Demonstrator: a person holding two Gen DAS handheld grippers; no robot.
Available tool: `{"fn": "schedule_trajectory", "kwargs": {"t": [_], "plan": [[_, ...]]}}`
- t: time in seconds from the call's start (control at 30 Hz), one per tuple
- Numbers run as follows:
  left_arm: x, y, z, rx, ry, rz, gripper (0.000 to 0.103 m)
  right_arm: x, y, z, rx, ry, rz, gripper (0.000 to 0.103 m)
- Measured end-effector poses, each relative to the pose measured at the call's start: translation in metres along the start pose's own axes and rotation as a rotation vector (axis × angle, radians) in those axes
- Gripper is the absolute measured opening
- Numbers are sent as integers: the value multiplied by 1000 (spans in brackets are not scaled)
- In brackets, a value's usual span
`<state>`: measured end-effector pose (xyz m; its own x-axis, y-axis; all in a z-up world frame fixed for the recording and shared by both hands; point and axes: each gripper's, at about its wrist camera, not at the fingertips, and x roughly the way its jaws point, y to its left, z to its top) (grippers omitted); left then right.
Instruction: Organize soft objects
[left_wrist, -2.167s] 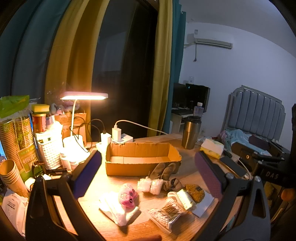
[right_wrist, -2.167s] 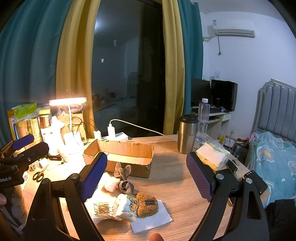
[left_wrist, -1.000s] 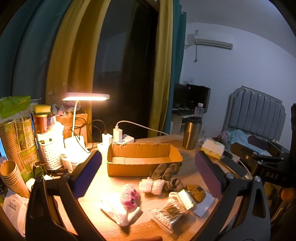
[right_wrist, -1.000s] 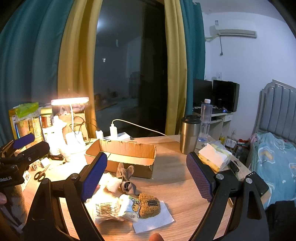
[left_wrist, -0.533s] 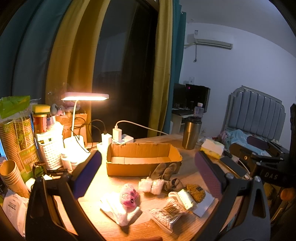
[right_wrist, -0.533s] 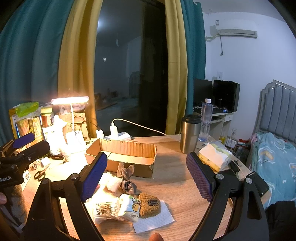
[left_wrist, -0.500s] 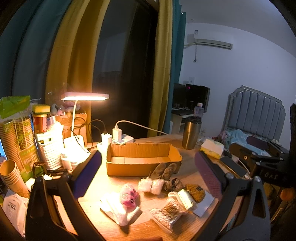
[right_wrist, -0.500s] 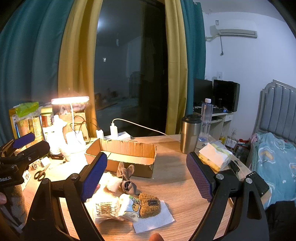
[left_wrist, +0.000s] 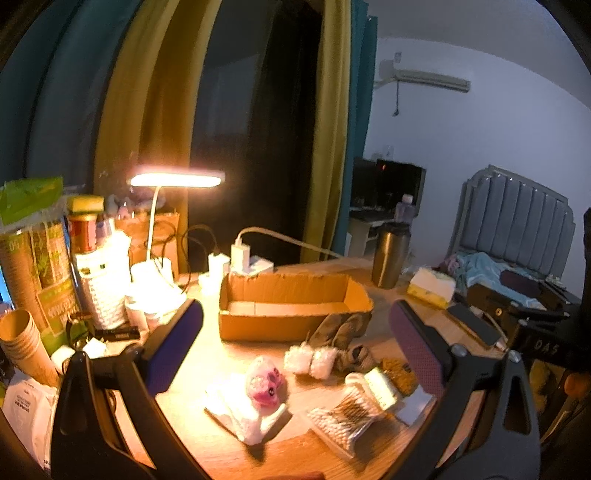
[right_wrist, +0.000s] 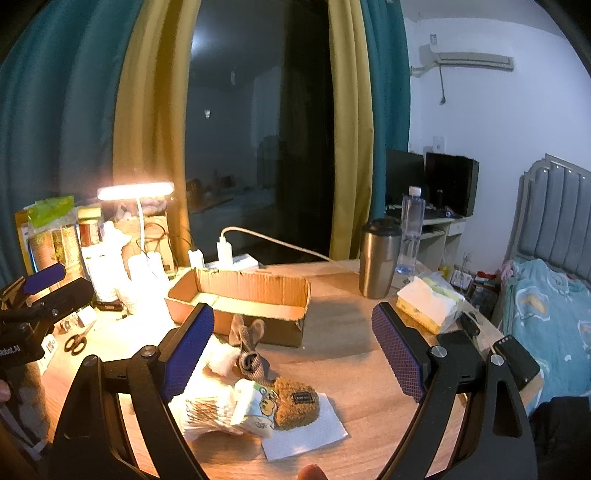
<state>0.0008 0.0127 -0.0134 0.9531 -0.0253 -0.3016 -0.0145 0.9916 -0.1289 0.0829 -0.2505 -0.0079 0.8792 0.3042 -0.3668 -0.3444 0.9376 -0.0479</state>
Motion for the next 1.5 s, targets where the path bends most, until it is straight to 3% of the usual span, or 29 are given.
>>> {"fn": "schedule_trajectory", "kwargs": {"t": [0.4,0.87,1.03,1.5], "plan": [[44,25,-42,-17,155,60,101,48,-13,-38,13,154,5,90],[81,27,-85,-18,298,57,101,98,3,-79,31,319,139,90],[92,22,-97,-18,340,38,101,107,8,-87,24,342,155,89],[116,-23,-110,73,416,-50,101,118,-29,-95,100,341,117,89]]}}
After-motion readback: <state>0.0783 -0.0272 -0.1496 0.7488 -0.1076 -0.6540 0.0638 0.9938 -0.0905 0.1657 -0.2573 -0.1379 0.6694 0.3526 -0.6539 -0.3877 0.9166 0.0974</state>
